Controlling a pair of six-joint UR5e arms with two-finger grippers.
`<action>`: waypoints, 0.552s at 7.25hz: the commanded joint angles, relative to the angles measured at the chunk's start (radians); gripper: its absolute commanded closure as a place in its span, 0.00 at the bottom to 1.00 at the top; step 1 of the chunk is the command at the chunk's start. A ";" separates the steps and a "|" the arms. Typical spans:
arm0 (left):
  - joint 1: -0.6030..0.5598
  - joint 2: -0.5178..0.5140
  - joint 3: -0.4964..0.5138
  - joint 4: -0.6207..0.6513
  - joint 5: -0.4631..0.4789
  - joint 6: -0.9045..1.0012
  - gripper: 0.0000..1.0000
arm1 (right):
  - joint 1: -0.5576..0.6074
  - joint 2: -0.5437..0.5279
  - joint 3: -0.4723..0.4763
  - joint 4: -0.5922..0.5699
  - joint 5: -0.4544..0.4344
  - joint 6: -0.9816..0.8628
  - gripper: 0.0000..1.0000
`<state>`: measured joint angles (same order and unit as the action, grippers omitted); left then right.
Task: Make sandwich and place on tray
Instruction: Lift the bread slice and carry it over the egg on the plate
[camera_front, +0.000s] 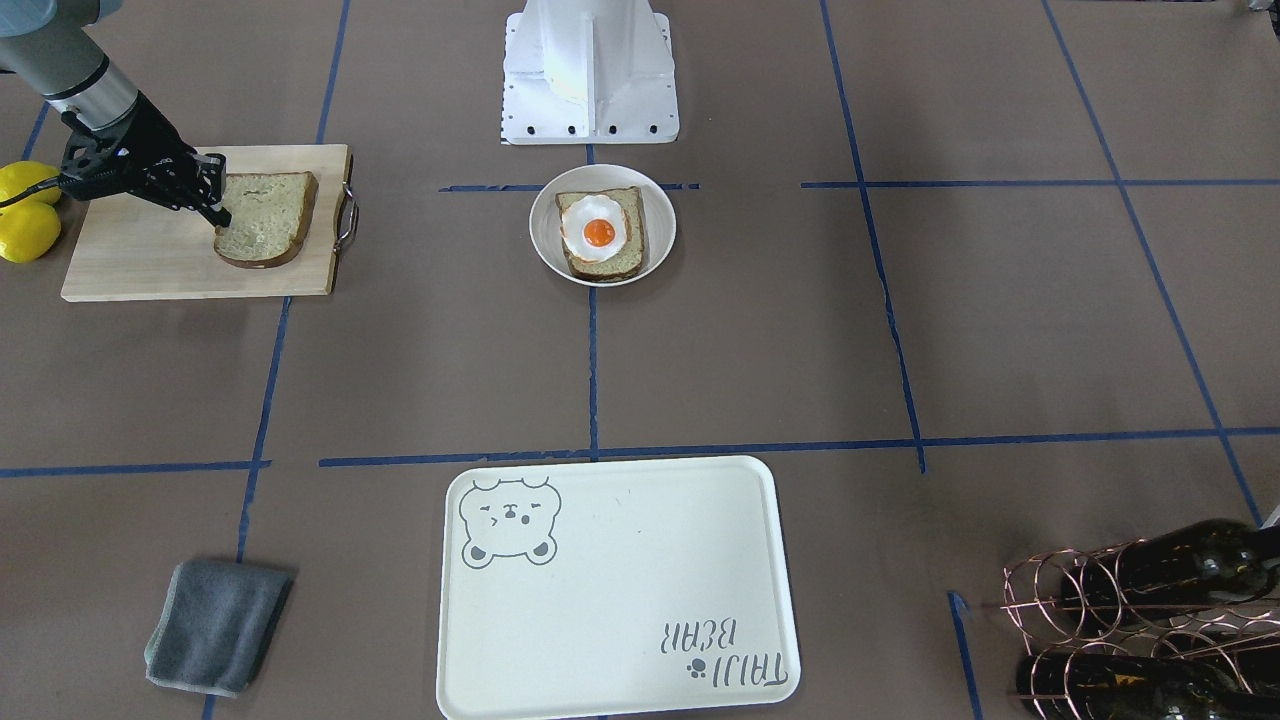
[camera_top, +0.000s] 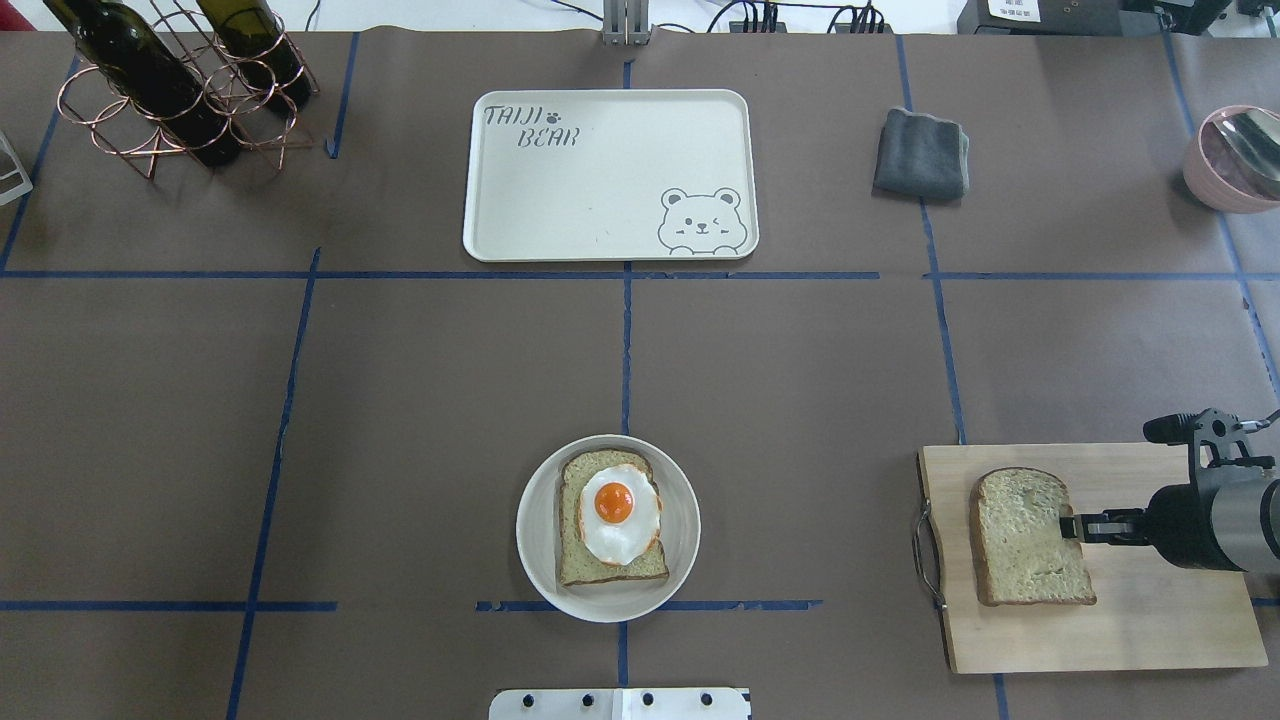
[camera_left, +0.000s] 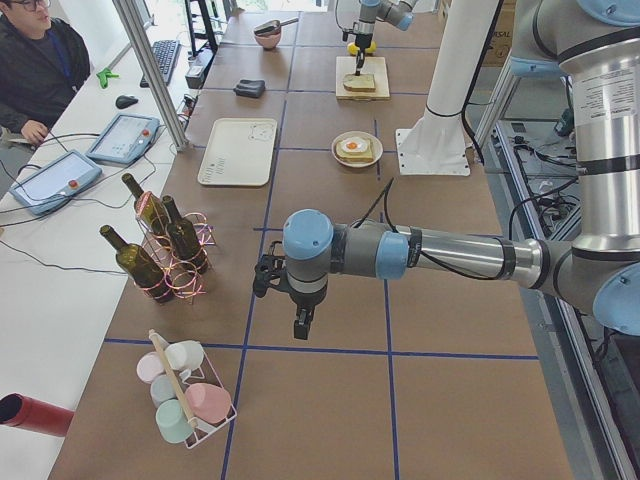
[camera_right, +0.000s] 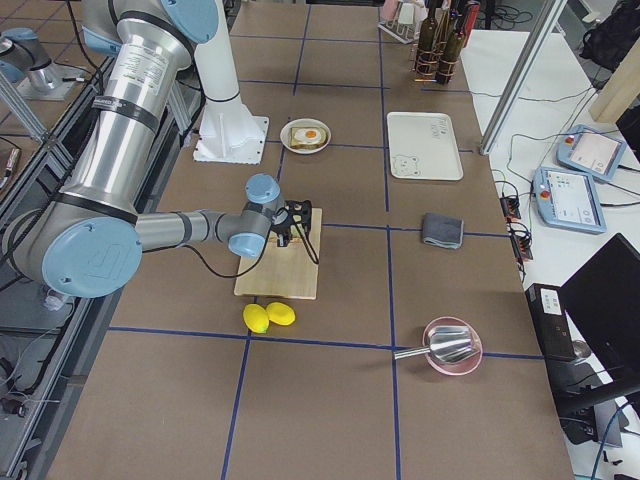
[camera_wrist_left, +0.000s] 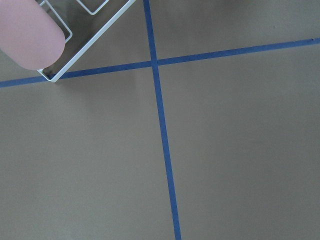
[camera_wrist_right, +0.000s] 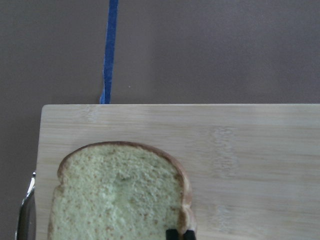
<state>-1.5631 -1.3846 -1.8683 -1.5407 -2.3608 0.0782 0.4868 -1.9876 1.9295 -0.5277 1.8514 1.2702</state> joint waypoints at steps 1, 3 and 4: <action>0.000 -0.001 -0.002 0.001 0.000 0.000 0.00 | 0.003 0.000 0.031 0.002 0.021 0.000 1.00; -0.001 -0.002 -0.002 0.001 0.000 -0.002 0.00 | 0.050 0.010 0.098 0.002 0.098 0.002 1.00; 0.000 -0.002 -0.002 0.001 0.000 -0.002 0.00 | 0.056 0.026 0.118 0.002 0.121 0.008 1.00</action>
<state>-1.5635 -1.3861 -1.8698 -1.5405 -2.3608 0.0773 0.5267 -1.9774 2.0165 -0.5263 1.9372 1.2730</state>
